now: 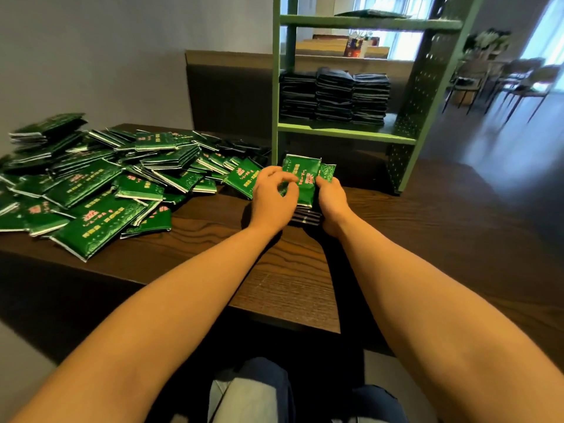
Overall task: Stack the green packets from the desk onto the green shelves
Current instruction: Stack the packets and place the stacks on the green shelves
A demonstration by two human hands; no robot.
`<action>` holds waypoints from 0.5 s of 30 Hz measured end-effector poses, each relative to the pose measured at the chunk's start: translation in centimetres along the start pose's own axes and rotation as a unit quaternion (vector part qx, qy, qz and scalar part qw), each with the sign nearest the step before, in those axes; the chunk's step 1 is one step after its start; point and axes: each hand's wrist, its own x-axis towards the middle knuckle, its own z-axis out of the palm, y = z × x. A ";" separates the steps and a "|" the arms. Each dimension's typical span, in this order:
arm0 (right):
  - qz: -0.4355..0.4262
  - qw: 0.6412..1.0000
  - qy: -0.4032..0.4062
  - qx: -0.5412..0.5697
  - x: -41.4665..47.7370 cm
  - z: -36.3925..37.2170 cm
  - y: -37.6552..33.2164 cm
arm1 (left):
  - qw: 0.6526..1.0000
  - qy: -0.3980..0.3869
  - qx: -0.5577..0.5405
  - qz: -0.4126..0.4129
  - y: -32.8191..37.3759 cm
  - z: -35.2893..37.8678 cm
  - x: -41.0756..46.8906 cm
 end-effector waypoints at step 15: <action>-0.008 0.999 0.023 -0.031 -0.8 1.2 -0.1 | 0.990 0.104 -0.055 -0.075 0.3 -4.2 2.6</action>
